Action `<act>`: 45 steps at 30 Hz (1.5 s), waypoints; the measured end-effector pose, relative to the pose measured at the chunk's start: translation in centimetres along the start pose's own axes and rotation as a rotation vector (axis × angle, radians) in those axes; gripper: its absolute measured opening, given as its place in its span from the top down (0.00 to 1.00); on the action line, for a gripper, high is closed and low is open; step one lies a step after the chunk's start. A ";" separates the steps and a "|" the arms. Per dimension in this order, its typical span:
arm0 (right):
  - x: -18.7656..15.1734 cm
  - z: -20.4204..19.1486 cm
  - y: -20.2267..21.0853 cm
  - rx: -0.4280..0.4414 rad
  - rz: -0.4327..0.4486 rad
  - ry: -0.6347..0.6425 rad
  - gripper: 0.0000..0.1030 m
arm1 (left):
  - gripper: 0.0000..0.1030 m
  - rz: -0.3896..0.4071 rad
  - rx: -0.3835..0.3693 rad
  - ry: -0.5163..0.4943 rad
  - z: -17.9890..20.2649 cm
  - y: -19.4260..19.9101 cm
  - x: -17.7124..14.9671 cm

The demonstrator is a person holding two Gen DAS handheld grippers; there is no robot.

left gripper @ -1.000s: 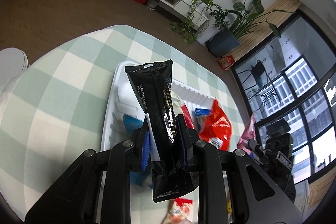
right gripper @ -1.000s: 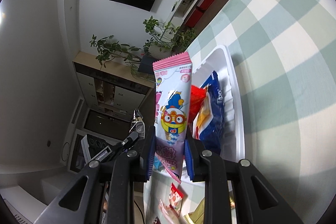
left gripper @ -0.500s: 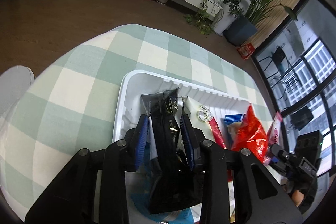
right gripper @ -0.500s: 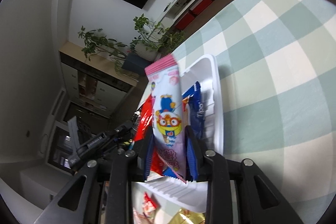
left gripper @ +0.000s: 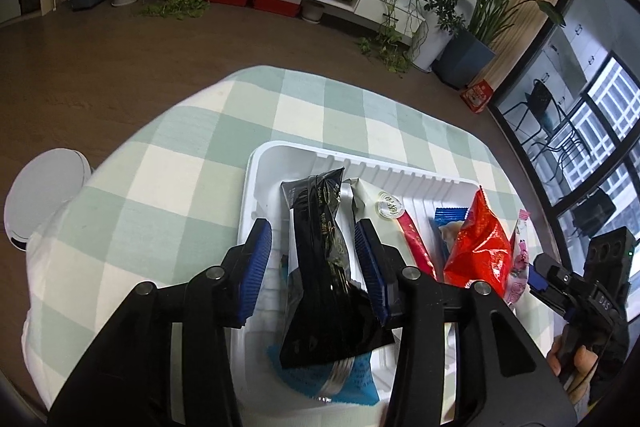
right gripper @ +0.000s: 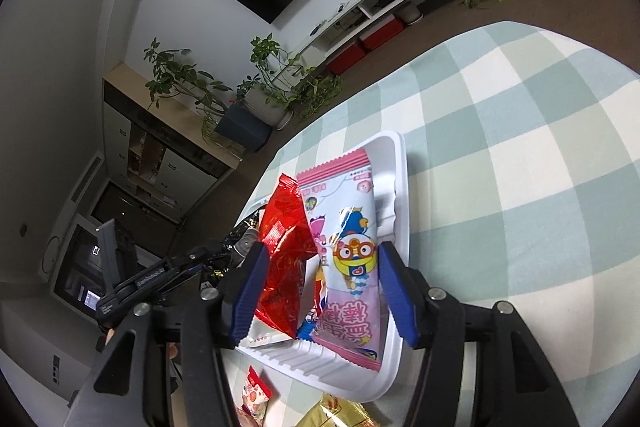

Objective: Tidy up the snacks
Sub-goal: 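Open both tools to release the packets into the tray, then move both tools back over the remaining snacks on the table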

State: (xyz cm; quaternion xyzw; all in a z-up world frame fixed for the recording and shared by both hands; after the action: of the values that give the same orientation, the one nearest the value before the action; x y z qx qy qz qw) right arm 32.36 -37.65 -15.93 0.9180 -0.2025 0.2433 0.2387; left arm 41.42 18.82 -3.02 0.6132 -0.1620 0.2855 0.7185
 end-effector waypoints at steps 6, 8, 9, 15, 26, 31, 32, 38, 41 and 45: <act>-0.2 -0.4 0.4 -0.028 0.014 0.034 0.41 | 0.58 0.029 -0.001 0.020 -0.4 2.1 -0.6; -0.4 -0.5 0.4 -0.042 0.014 0.046 0.41 | 0.58 0.038 0.001 0.022 -0.5 2.7 -0.8; -0.5 -0.6 0.4 -0.050 0.015 0.055 0.41 | 0.58 0.042 0.001 0.022 -0.5 3.0 -1.0; -0.5 -1.4 0.6 -0.100 0.039 0.126 0.41 | 0.58 0.061 -0.006 0.021 -0.3 4.3 -1.6; -1.5 -1.7 -1.2 -0.066 -0.025 0.158 0.34 | 0.56 0.067 -0.034 0.028 0.2 5.7 -3.0; -1.5 -1.9 -0.7 -0.055 -0.017 0.150 0.34 | 0.56 0.072 -0.051 0.030 0.4 6.9 -4.0; -1.5 -2.0 -0.4 -0.052 -0.015 0.149 0.34 | 0.56 0.074 -0.052 0.028 0.5 7.3 -4.3; -2.4 -3.4 1.5 -0.043 -0.003 0.151 0.34 | 0.53 0.074 -0.076 0.029 0.8 9.9 -7.1; -3.1 -4.5 2.6 -0.040 0.000 0.164 0.34 | 0.51 0.070 -0.093 0.038 1.0 11.1 -8.8; -5.2 -5.9 4.1 -0.044 -0.005 0.213 0.34 | 0.51 0.055 -0.101 0.042 1.3 12.5 -11.5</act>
State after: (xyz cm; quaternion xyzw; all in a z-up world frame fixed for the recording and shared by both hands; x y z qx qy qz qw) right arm 24.16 -36.45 -12.81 0.8820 -0.1792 0.3342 0.2797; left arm 24.91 16.22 0.38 0.5653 -0.1780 0.3094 0.7436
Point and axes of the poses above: each gripper's, at about its wrist camera, not at the fingertips, and y roughly against the way its jaws point, z to its right, x to its top, the point moved 5 cm from there along -y, roughly the way its jaws point, and after that the axes turned 10 degrees about x, right-handed, at the moved point
